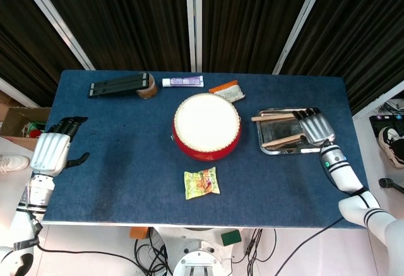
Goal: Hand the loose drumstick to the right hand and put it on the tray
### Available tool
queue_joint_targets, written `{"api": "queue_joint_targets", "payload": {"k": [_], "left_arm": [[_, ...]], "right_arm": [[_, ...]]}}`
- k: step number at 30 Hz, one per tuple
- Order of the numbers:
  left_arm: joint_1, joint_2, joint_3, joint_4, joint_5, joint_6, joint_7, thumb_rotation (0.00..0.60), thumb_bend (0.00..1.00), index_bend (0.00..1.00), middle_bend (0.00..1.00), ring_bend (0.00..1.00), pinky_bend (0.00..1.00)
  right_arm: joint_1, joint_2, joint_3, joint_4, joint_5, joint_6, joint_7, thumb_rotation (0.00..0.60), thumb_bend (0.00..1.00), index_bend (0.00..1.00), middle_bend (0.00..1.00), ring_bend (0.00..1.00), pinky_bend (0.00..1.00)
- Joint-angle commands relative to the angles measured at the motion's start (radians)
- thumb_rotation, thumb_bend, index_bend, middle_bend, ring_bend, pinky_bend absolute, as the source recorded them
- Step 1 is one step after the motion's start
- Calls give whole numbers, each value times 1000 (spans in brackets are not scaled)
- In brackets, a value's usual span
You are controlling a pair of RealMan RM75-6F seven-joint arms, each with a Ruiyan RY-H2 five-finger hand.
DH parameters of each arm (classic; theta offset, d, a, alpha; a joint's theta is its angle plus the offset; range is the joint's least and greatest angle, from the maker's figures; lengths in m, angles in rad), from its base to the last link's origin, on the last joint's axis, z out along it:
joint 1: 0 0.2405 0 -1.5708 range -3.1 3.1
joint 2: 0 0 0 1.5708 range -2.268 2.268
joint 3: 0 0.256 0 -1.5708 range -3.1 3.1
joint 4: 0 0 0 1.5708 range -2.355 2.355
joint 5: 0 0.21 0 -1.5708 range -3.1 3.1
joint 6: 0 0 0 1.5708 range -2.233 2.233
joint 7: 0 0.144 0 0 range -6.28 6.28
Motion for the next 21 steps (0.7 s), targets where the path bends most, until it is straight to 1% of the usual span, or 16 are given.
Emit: {"api": "queue_joint_targets", "payload": {"k": [1, 5, 7, 10, 15, 19, 21], "left_arm": [[47, 46, 18, 9, 27, 57, 3, 600, 174, 159, 191, 163, 321], [104, 77, 37, 24, 50, 127, 14, 600, 174, 161, 193, 163, 309], [134, 83, 47, 30, 49, 153, 16, 600, 175, 161, 193, 163, 303], [175, 70, 70, 41, 59, 182, 5, 600, 175, 161, 193, 163, 297], [238, 25, 118, 74, 112, 233, -22, 600, 174, 161, 193, 163, 296], [281, -14, 150, 107, 157, 266, -30, 600, 175, 162, 193, 163, 293], [295, -29, 156, 125, 174, 280, -33, 600, 175, 166, 193, 163, 292]], "right_arm": [[-157, 181, 46, -266, 49, 230, 35, 600, 226, 197, 285, 225, 286], [-279, 320, 44, -459, 84, 348, 58, 600, 206, 175, 245, 169, 241], [-336, 387, 18, -546, 81, 376, 93, 600, 211, 143, 206, 120, 190], [-408, 444, -21, -611, 48, 436, 150, 600, 230, 100, 161, 62, 119], [-497, 444, -62, -609, -27, 552, 240, 600, 241, 94, 153, 52, 103], [-536, 422, -80, -576, -82, 613, 286, 600, 244, 93, 163, 52, 102], [-547, 415, -83, -572, -103, 634, 290, 600, 245, 93, 165, 52, 102]]}}
